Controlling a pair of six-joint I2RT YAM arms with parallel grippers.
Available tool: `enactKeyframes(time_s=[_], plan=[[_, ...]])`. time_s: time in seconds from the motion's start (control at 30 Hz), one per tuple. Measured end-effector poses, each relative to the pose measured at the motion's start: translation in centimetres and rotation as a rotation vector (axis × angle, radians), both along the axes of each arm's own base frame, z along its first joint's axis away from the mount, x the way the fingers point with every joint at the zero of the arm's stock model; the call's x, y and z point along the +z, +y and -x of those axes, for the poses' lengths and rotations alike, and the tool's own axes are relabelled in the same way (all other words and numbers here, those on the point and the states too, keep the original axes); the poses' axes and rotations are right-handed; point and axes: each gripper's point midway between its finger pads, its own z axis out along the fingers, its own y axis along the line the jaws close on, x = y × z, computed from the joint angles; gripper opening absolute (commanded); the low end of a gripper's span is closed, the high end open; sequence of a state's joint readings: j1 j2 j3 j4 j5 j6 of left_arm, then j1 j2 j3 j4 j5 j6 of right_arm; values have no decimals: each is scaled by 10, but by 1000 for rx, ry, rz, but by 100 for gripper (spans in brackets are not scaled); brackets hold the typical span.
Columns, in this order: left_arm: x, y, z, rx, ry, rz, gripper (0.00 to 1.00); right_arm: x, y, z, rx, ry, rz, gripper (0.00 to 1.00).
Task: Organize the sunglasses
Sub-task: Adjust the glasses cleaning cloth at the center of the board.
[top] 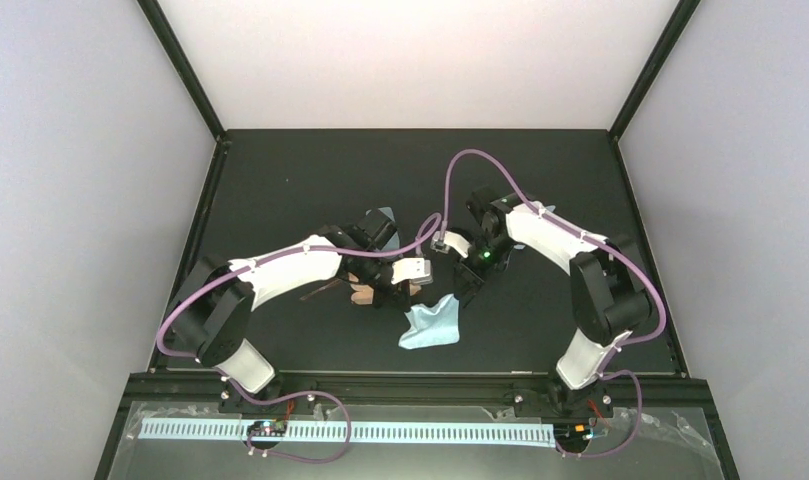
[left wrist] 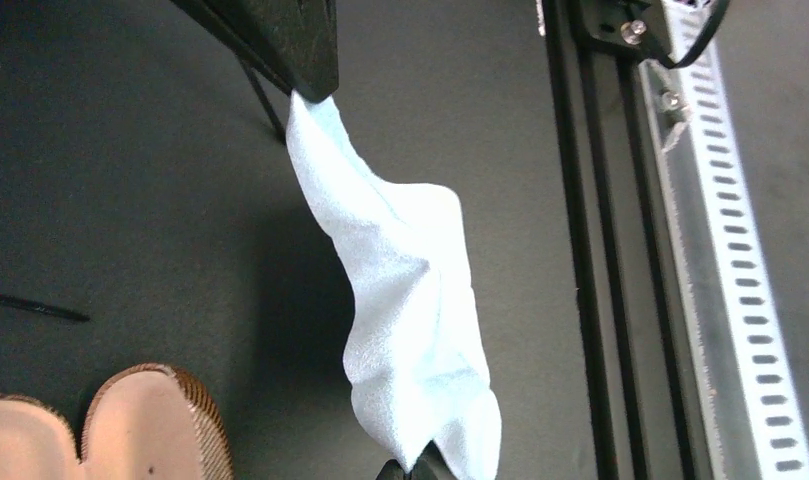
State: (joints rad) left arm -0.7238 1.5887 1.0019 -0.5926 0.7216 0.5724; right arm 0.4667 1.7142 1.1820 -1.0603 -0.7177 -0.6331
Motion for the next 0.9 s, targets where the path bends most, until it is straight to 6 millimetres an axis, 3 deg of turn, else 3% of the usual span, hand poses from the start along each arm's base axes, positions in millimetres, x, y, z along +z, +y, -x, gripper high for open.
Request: enactKeyframes(time_s=[0.3, 0.6, 0.9], plan=[[-11, 6, -11, 43, -50, -53, 1, -19, -3, -14, -20, -22, 65, 1], [-9, 10, -9, 59, -30, -71, 2, -22, -3, -19, -31, -38, 78, 1], [10, 1, -8, 54, 1, -31, 3, -21, -2, -20, -28, -44, 72, 1]])
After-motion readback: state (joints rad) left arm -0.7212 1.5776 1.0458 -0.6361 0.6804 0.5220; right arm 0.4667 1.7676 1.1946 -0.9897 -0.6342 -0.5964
